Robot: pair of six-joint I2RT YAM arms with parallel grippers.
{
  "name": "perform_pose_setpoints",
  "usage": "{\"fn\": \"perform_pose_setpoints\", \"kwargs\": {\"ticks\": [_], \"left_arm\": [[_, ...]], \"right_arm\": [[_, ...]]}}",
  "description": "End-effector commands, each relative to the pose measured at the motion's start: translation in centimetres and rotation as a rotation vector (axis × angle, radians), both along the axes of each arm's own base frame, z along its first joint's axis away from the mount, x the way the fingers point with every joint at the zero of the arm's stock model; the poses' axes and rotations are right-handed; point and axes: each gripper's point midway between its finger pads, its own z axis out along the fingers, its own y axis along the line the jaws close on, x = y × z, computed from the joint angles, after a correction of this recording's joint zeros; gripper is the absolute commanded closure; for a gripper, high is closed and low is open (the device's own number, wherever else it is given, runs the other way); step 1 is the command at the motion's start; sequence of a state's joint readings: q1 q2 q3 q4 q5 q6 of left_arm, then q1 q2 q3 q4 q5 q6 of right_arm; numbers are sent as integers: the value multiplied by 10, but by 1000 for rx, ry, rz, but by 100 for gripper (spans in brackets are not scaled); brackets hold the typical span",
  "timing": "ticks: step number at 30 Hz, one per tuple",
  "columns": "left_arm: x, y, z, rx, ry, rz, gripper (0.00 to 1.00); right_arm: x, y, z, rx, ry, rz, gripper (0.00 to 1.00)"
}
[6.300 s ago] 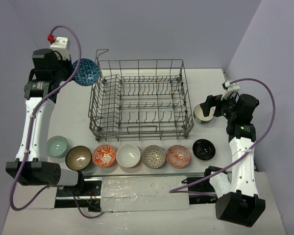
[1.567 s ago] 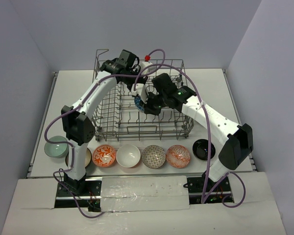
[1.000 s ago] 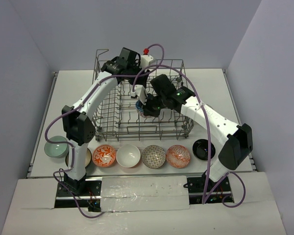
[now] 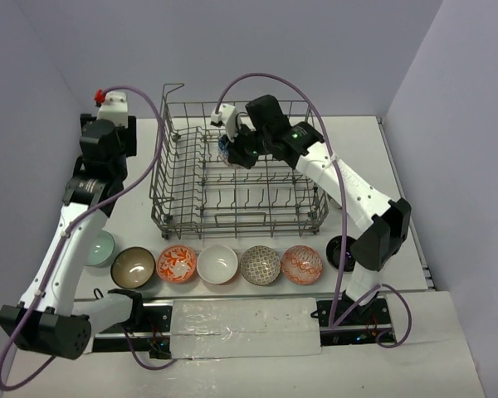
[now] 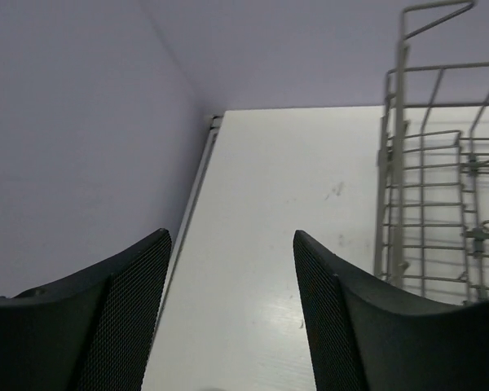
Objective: Load the bowls into the dish rack
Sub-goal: Insert the bowl into the dish rack.
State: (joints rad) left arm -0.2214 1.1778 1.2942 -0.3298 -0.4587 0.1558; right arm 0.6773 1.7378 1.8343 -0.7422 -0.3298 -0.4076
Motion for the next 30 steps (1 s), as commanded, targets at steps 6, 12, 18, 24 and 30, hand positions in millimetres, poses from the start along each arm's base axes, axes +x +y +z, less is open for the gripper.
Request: {"fn": "perform_pose_setpoints", "kwargs": {"ticks": [6, 12, 18, 24, 30], "left_arm": [[-36, 54, -33, 10, -14, 181, 34], [-54, 75, -49, -20, -14, 237, 35], [-58, 84, -55, -32, -18, 255, 36], [-58, 84, -59, -55, -14, 255, 36], [-61, 94, -67, -108, -16, 277, 37]], "right_arm": [[22, 38, 50, 229, 10, -8, 100], [29, 54, 69, 352, 102, 20, 100], [42, 56, 82, 495, 196, 14, 100], [63, 49, 80, 630, 287, -33, 100], [91, 45, 78, 780, 401, -83, 100]]}}
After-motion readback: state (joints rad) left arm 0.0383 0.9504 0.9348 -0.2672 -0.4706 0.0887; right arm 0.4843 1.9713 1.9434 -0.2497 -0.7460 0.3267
